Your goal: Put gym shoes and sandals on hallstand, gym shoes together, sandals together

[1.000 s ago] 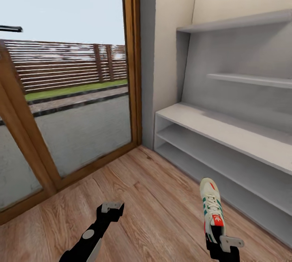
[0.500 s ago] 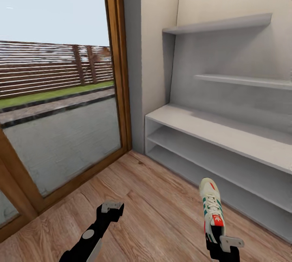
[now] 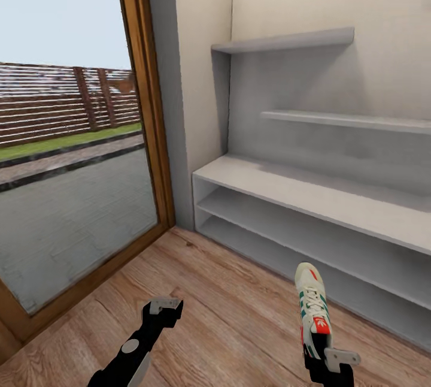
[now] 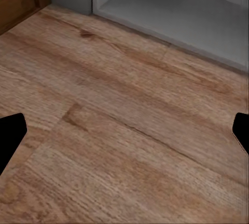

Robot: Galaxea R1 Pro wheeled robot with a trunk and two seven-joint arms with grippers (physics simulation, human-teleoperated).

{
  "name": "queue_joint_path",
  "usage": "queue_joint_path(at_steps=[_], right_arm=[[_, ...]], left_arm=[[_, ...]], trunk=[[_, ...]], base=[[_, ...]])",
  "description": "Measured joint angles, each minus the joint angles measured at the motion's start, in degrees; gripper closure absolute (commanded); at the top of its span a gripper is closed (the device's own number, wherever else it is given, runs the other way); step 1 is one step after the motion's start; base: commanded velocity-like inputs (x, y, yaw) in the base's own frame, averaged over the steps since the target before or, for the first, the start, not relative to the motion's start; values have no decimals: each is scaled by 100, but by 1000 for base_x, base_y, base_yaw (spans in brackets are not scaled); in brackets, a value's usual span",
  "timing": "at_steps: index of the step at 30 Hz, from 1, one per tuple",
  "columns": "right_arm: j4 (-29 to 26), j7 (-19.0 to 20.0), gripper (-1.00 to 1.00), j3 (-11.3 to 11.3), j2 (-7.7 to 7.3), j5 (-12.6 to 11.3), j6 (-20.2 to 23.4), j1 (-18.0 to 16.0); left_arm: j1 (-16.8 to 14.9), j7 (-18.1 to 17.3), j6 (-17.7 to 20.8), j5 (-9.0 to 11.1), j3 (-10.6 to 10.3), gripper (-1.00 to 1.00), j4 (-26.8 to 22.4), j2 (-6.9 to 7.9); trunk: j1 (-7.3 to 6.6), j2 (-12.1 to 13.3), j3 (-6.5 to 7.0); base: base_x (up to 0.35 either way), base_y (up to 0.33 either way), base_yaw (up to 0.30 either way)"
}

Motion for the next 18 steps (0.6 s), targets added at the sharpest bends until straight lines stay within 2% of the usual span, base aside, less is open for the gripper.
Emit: queue_joint_path(at_steps=[18], right_arm=[[0,-3,100,0,0,-1,-1,-1]], left_arm=[[0,0,0,0,0,-100,0,0]], trunk=[[0,0,58]], base=[[0,0,-256]])
